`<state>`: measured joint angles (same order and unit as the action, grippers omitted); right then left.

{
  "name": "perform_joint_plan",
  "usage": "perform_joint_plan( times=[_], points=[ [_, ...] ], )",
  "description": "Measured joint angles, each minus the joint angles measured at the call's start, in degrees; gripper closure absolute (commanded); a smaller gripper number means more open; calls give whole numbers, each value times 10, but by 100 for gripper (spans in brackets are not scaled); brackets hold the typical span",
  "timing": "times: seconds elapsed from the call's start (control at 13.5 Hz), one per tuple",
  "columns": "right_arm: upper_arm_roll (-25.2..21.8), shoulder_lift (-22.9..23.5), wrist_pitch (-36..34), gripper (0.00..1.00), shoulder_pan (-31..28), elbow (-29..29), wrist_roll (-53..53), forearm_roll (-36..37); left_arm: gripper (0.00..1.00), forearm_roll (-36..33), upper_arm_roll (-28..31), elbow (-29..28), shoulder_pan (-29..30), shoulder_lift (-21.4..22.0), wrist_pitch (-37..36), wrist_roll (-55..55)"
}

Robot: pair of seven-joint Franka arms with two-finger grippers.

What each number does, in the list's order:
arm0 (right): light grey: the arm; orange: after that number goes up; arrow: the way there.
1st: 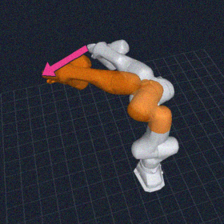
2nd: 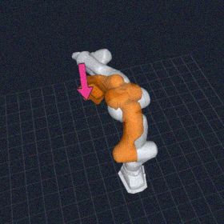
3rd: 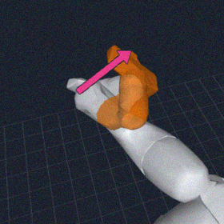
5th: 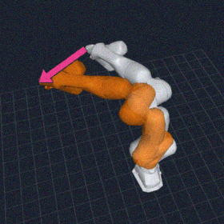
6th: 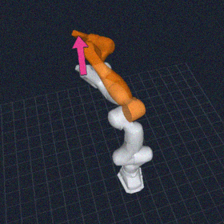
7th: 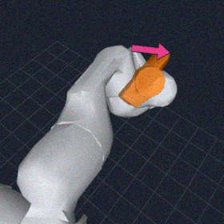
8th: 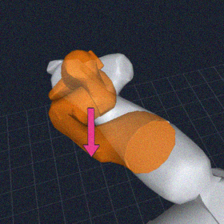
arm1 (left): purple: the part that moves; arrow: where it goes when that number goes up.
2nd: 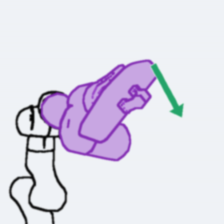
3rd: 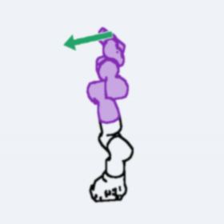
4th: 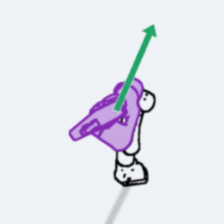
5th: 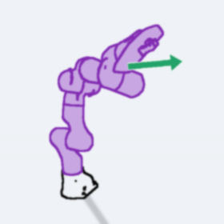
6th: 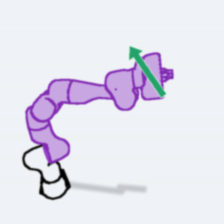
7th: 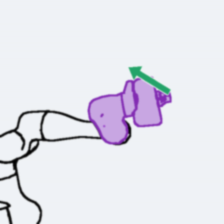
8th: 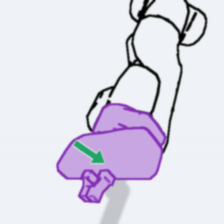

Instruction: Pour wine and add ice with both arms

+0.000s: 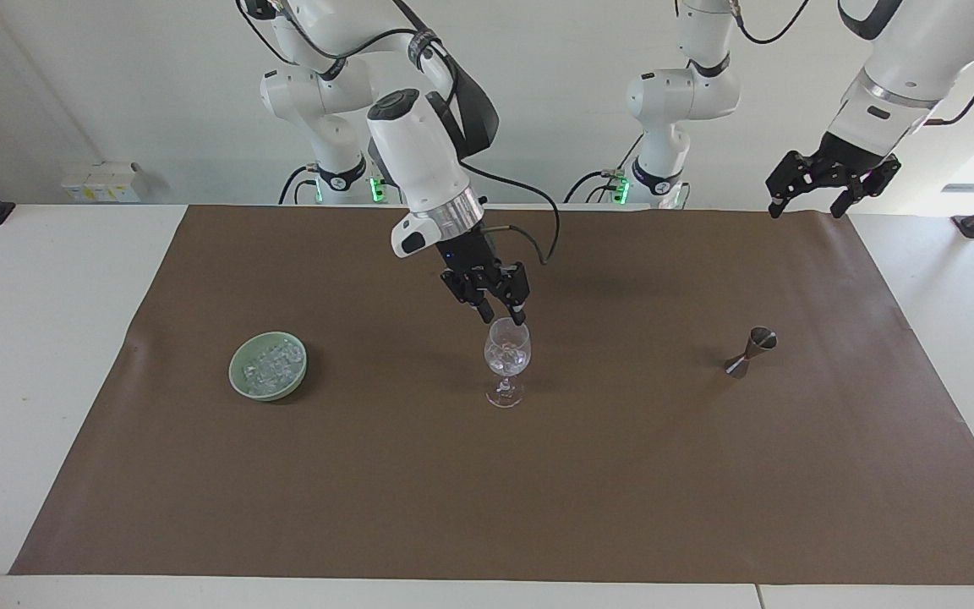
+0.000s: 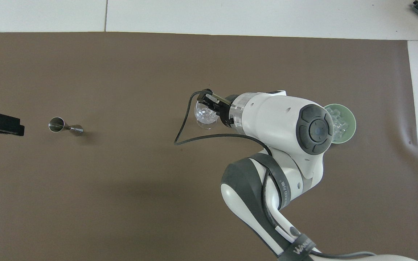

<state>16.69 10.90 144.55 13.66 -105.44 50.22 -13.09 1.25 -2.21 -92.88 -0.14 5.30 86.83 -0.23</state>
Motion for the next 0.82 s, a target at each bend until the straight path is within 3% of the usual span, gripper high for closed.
perform_joint_plan(
  times=[0.07,0.52,0.82],
  points=[
    [0,0,0,0,0,0,0,0,0,0,0,0,0,0,0,0],
    [-7,-10,-15,0,-12,0,0,0,0,0,0,0,0,0,0,0],
    [-9,-62,-139,0,-68,0,-67,12,0,0,0,0,0,0,0,0]
  ],
)
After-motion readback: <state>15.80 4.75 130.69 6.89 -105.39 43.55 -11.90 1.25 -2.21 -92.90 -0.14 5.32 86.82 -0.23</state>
